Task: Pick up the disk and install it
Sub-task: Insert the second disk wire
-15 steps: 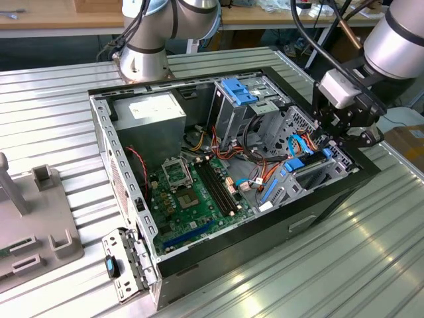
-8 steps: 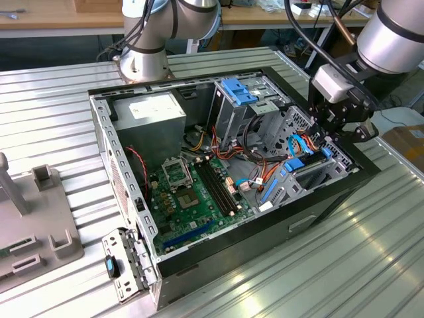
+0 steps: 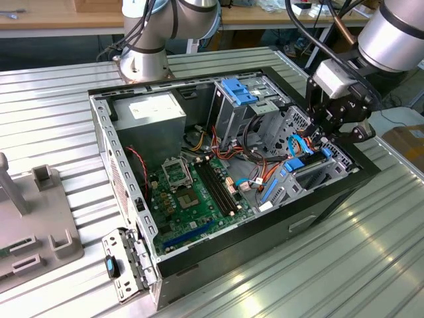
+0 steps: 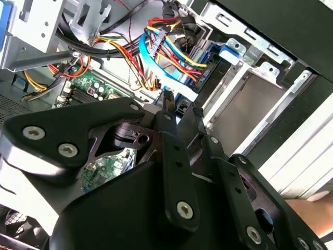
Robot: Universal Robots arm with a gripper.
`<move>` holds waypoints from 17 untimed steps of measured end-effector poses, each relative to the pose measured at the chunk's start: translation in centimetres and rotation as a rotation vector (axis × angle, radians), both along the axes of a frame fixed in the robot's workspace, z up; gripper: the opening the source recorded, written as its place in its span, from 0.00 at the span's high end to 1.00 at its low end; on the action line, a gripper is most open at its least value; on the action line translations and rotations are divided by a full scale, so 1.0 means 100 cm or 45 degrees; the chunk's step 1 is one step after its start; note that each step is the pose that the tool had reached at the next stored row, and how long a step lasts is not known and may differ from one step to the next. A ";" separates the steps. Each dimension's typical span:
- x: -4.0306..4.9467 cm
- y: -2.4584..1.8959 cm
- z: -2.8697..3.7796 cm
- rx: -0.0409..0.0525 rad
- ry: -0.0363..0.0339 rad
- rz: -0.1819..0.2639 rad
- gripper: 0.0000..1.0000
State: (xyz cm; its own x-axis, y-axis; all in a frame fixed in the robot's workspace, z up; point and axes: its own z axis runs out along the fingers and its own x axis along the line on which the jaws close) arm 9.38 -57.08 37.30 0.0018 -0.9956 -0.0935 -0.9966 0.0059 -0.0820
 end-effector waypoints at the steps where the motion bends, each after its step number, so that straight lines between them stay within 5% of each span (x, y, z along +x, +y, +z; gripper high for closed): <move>1: 0.0001 0.0030 -0.0001 -0.010 0.0031 -0.001 0.71; 17: 0.0001 0.0030 0.0000 -0.010 0.0120 -0.001 0.71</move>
